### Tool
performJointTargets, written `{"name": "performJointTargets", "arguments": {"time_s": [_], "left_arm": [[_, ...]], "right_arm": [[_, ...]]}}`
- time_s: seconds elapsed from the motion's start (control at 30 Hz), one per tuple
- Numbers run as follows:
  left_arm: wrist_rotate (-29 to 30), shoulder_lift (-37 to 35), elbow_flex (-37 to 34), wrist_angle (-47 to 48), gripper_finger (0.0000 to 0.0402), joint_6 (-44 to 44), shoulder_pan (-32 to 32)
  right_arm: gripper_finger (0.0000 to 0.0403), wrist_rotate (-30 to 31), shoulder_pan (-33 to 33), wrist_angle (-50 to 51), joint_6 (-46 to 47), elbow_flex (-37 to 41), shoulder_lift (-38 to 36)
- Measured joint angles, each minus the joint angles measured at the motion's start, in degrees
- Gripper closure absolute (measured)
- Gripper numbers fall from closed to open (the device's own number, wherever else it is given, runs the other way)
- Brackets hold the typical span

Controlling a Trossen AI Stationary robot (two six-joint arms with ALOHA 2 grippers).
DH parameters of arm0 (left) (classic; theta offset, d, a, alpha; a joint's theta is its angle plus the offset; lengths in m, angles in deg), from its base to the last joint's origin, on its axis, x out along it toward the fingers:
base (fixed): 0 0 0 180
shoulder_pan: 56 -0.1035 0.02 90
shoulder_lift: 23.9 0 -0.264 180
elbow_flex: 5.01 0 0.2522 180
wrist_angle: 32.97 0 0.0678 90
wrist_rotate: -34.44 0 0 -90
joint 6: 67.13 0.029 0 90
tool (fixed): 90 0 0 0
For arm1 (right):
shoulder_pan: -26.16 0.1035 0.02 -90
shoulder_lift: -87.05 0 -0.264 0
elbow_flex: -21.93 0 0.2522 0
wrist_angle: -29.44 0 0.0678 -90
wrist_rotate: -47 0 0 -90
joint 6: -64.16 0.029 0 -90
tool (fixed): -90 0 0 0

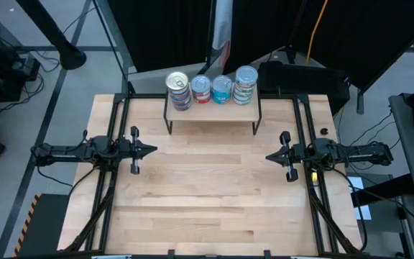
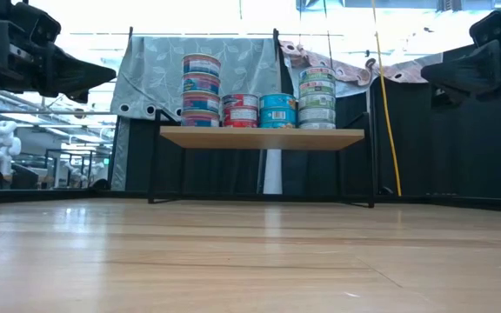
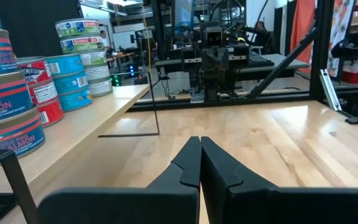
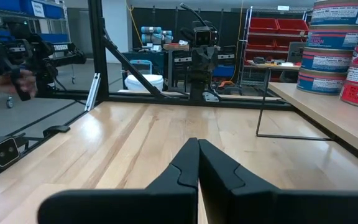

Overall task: Stack canned seafood by type on shelf
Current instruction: Return to Home Position

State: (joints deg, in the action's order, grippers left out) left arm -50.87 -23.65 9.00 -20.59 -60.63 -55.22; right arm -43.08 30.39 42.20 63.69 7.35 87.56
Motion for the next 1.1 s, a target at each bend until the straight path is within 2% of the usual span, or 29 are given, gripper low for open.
{"name": "performJointTargets", "arguments": {"time_s": [1.1], "left_arm": [[-0.04,0.00,0.00,-0.57,0.0400,-1.60,0.00]], "right_arm": [[0.0403,0.00,0.00,-0.01,0.02,-0.02,0.00]]}}
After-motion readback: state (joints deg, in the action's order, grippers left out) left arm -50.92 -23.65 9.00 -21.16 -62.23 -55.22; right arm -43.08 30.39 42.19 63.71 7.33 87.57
